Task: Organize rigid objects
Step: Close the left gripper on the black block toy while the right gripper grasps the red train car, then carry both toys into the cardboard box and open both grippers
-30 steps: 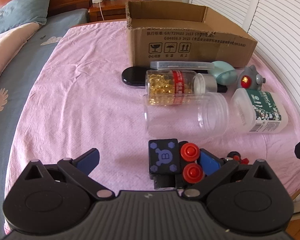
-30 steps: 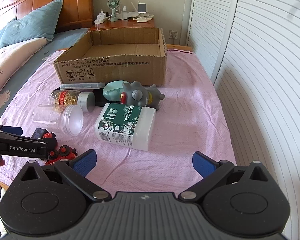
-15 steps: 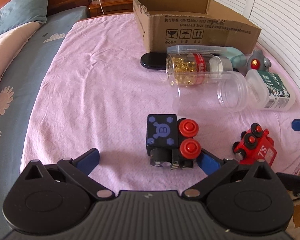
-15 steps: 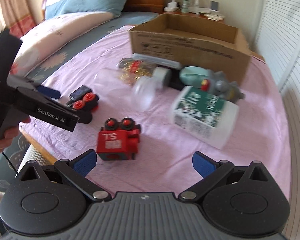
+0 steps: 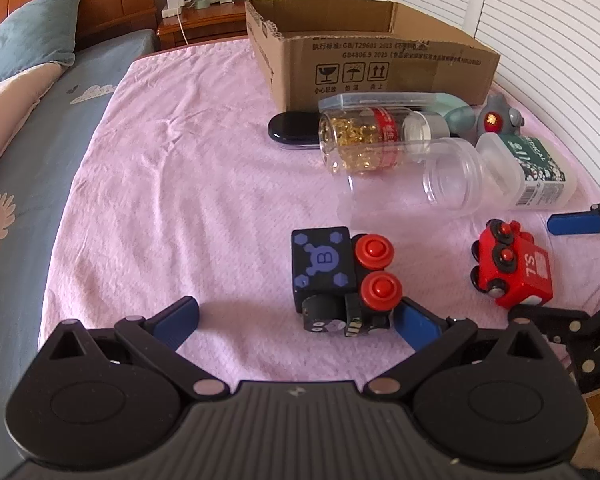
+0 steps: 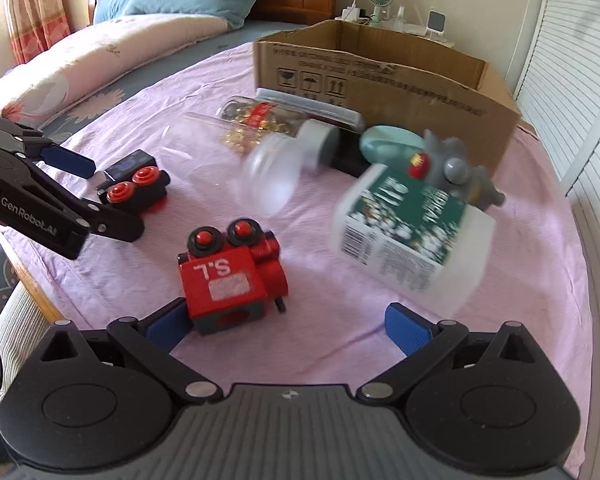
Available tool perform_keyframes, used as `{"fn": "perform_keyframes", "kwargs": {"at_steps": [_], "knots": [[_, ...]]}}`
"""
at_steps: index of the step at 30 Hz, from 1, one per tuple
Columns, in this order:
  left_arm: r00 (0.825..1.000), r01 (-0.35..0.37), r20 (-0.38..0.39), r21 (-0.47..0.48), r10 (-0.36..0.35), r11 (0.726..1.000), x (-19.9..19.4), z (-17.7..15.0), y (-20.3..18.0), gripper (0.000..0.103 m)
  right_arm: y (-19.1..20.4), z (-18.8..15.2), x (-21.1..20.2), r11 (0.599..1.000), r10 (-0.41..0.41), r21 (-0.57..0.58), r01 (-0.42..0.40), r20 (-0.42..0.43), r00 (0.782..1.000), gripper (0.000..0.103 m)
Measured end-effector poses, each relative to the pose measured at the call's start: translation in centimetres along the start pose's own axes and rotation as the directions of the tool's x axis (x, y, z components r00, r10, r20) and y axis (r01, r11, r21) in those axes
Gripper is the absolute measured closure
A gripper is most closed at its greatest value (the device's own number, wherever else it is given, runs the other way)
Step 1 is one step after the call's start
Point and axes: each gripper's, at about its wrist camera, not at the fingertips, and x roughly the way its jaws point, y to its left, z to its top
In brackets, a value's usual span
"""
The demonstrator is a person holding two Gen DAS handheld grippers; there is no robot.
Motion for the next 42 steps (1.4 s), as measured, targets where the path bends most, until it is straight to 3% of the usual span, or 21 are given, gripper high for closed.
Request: {"fn": "perform_keyframes", "kwargs": {"at_steps": [4, 7, 9, 15, 26, 30, 42], "knots": [[1.0, -0.014, 0.006, -0.022, 0.014, 1.0, 0.1, 0.1, -0.4, 0.001, -0.3, -1.1, -0.7, 1.0, 0.0, -0.003, 0.0, 0.044, 0.999, 0.0], [0.999, -0.018, 0.027, -0.026, 0.019, 0.999, -0.1, 0.0, -1.0, 0.008, -0.1, -1.6, -0.9, 1.0, -0.005, 0.004, 0.005, 0.062, 0.998, 0.0], [0.999, -0.015, 0.045, -0.024, 0.016, 1.0, -0.5, 0.1, -1.6, 0.024, -0.1, -1.8, -1.1, 1.0, -0.007, 0.005, 0.007, 0.067, 0.998, 0.0], [0.998, -0.012, 0.064, -0.03, 0.014, 0.999, -0.8, 0.4, -2.4, 0.054, 0.0, -1.9, -0.8, 0.999, 0.024, -0.029, -0.021, 0.09, 0.996, 0.0], [0.997, -0.026, 0.072, -0.052, 0.03, 0.998, -0.9, 0.2, -2.4, 0.054, 1.9, -0.2, 0.2, 0.973, 0.148, -0.191, -0.133, 0.065, 0.987, 0.001], [0.997, -0.027, 0.075, -0.057, 0.031, 0.998, -0.9, 0.1, -2.4, 0.054, 2.6, 0.3, 0.0, 0.951, 0.185, -0.262, -0.162, 0.067, 0.98, 0.016], [0.996, -0.015, 0.083, -0.041, 0.018, 0.999, -0.6, 0.5, -2.3, 0.054, 0.9, 0.8, -0.1, 0.933, 0.222, -0.303, -0.194, 0.061, 0.973, 0.042]]}}
